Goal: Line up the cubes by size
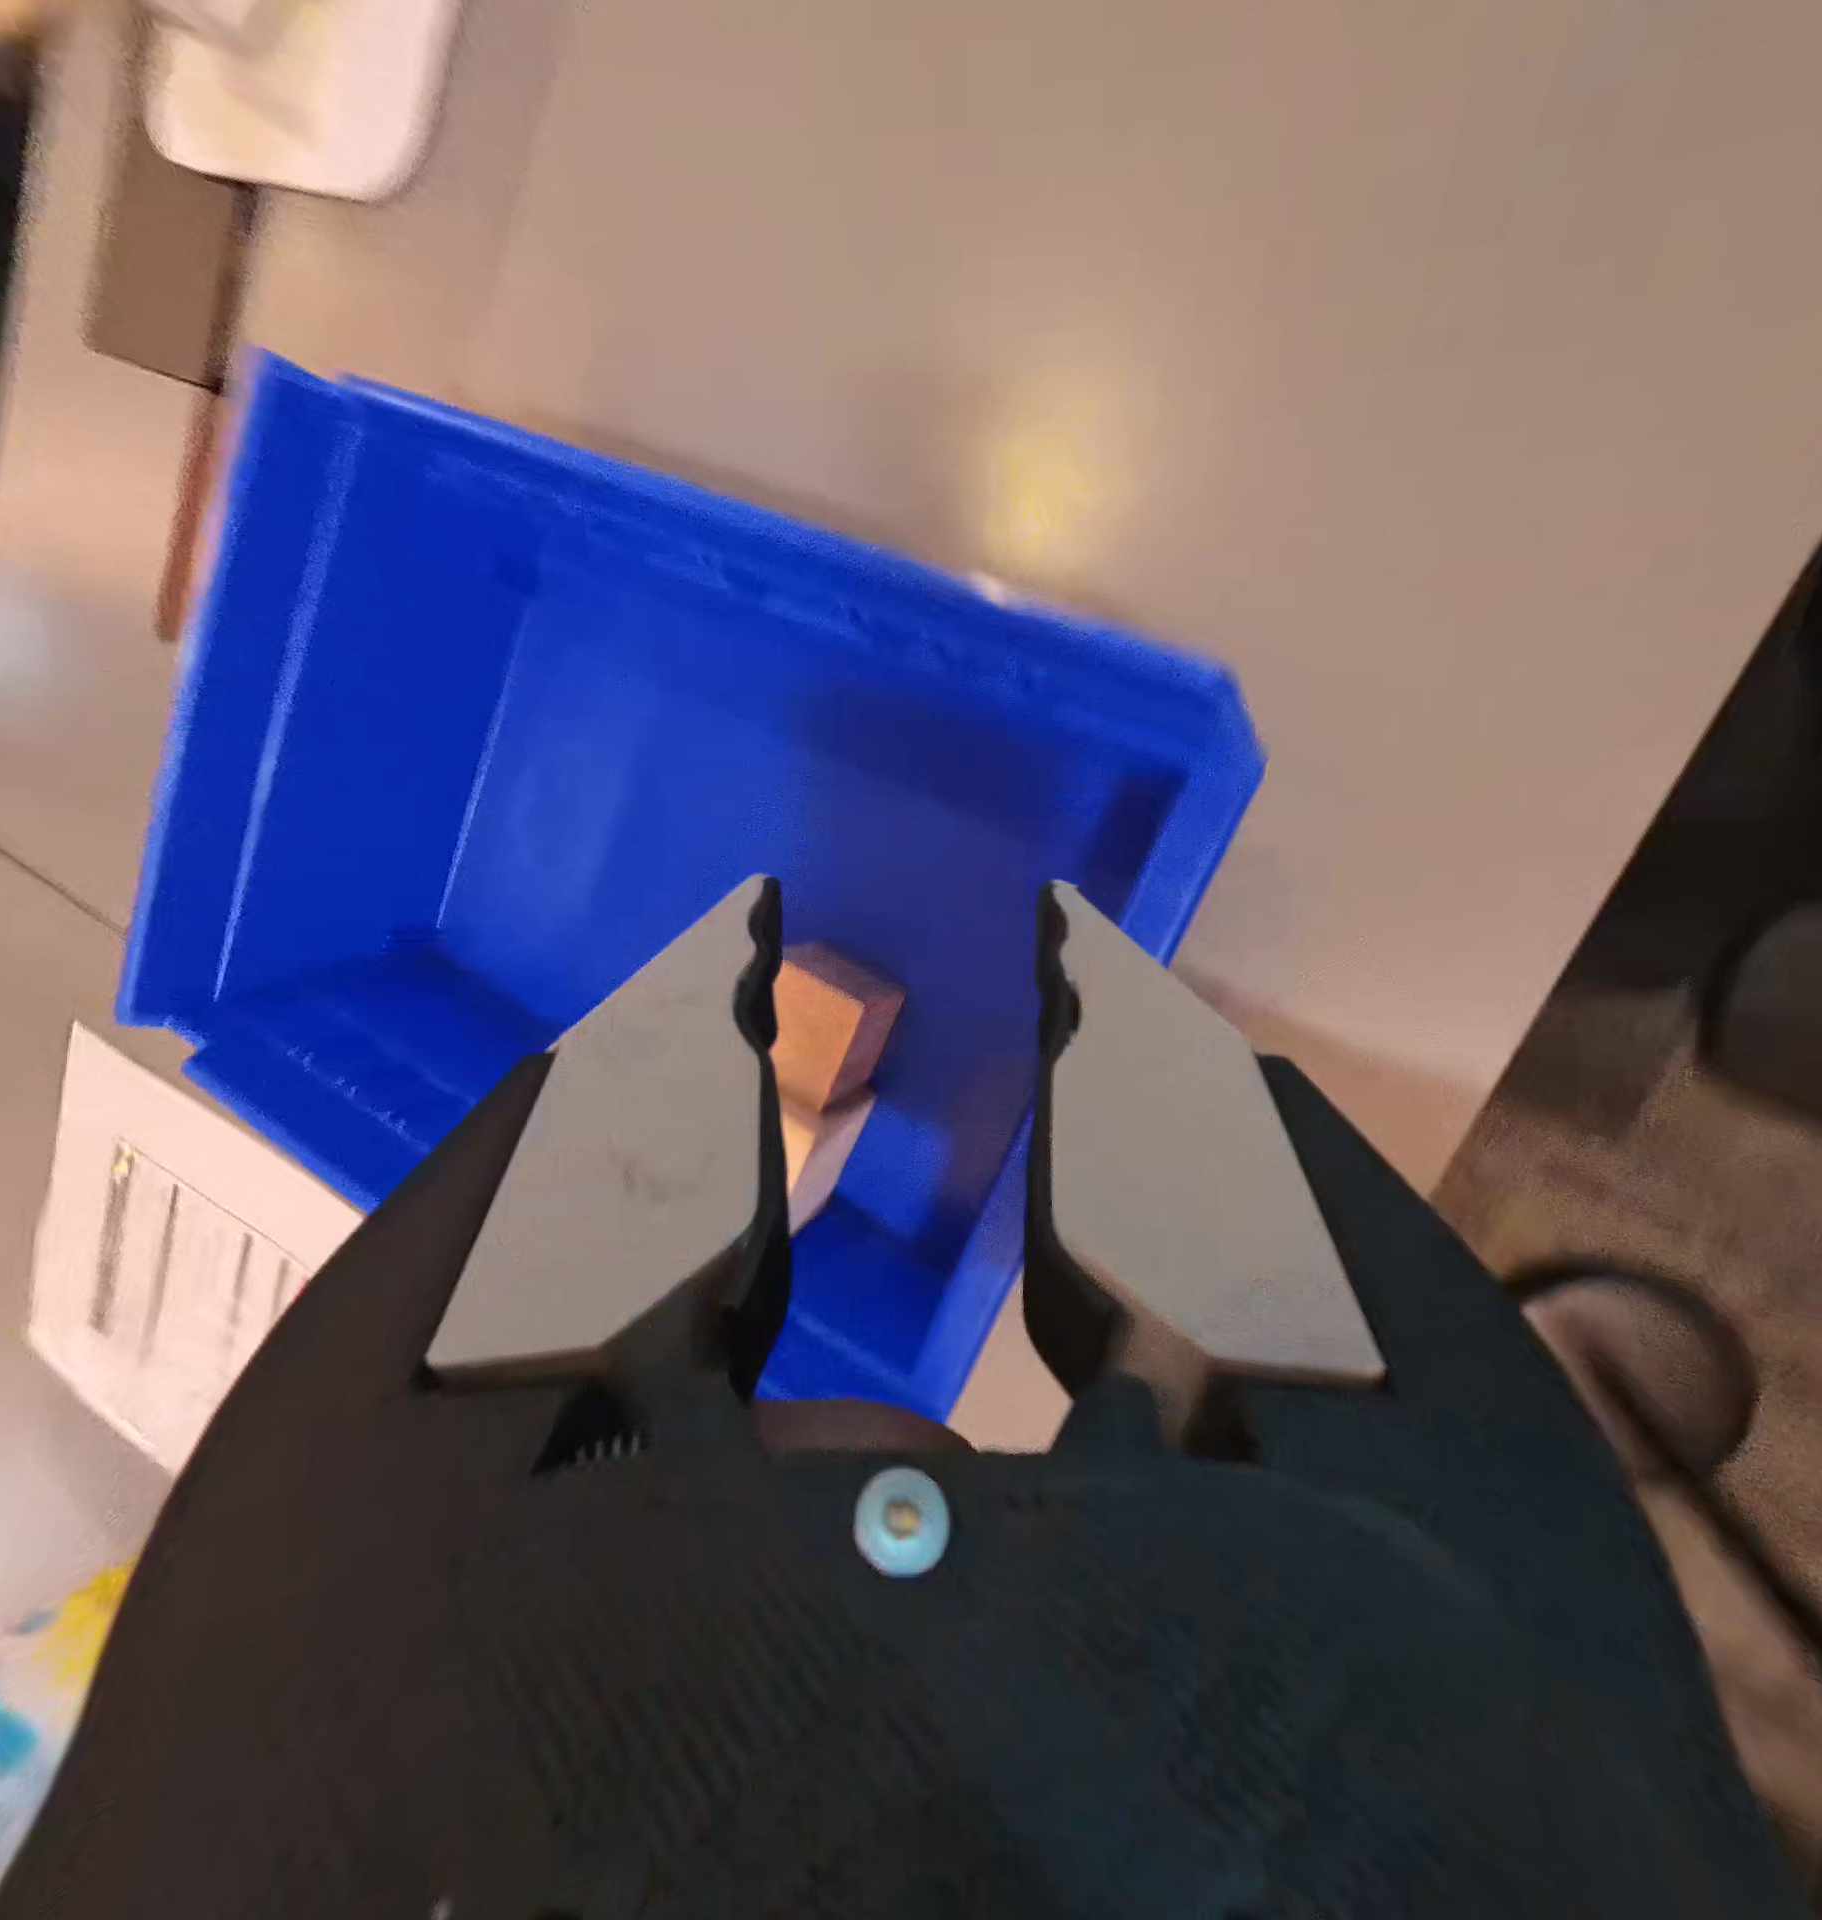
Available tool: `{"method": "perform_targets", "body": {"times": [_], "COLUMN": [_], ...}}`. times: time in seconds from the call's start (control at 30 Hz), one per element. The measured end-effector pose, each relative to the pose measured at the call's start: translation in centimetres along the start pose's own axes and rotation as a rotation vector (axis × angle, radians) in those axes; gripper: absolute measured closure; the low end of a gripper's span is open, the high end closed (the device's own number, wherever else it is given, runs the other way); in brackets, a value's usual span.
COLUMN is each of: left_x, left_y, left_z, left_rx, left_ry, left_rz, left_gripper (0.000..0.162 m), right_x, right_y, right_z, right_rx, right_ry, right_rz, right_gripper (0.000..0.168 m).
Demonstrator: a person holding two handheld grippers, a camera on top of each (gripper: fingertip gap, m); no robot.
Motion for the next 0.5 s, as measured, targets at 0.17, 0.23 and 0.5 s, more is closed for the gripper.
{"method": "perform_targets", "body": {"times": [0.17,0.23,0.5], "left_x": [-3.7,-4.5,-9.7], "left_y": [-1.9,-1.7,-2.6], "left_z": [3.8,4.8,8.5], "left_rx": [-0.011,-0.07,-0.102], "left_ry": [-0.138,-0.158,-0.449], "left_rz": [0.098,0.092,0.206], "left_gripper": [0.113,0.106,0.092], "right_x": [-1.6,-1.9,-2.5], "right_y": [-0.4,-0.7,-1.0], "right_z": [2.5,2.5,2.2], "right_rx": [0.043,0.048,0.095], "right_ry": [-0.038,-0.043,-0.041], "right_rz": [-0.005,-0.027,0.032], "right_gripper": [0.124,0.125,0.126]}}
Point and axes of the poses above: each gripper's, where its closed fingertips meet, z out along the fingers, x out of its top, y = z × x across the jaws, the point moved 2 cm from there along -z, back along the fingers, and after that the axes turned 6 degrees about z, right-handed, at the moved point
